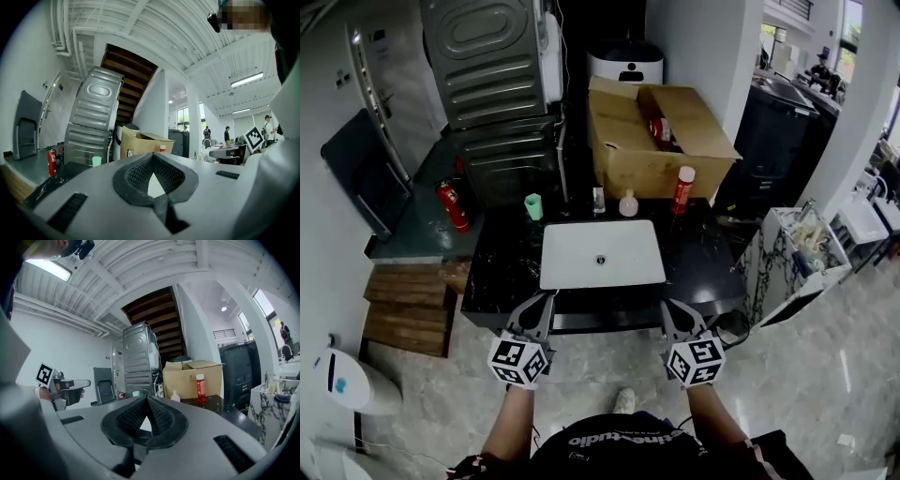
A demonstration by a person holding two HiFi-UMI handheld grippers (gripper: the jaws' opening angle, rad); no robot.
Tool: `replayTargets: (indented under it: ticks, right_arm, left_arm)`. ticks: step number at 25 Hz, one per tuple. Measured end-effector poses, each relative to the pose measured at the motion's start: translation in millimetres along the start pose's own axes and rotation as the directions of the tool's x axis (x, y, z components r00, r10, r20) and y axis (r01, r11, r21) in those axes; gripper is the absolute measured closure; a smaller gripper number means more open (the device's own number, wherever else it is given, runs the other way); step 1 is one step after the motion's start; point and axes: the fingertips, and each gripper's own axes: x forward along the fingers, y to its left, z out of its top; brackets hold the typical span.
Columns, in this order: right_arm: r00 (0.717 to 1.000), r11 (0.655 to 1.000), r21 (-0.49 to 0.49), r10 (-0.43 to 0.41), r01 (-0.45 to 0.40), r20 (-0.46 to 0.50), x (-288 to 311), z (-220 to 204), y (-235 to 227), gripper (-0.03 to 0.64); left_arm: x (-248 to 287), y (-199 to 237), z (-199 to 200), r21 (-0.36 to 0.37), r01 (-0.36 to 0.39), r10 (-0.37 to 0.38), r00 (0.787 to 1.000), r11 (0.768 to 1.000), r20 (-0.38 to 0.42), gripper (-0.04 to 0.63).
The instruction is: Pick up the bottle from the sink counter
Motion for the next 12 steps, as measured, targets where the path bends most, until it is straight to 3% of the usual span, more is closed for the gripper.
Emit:
replayTargets:
  ticks: [5, 12]
  right_arm:
    - [0.999, 0.999, 0.003, 0.038, -0.038, -0.007, 54.2, 14.2, -50.5, 0.580]
    - [0.997, 0.997, 0.009, 0.075, -0.075, -0.016, 116.4, 19.1, -69.6, 0.580]
  left_arm:
    - [75.8, 4.3, 6.2, 0.016, -0.012, 0.012, 1.000, 1.000, -0.008, 0.582]
    - [133.6, 25.8, 0.6, 0.031, -0.024, 0.025, 0.998, 0.999, -0.058, 0.582]
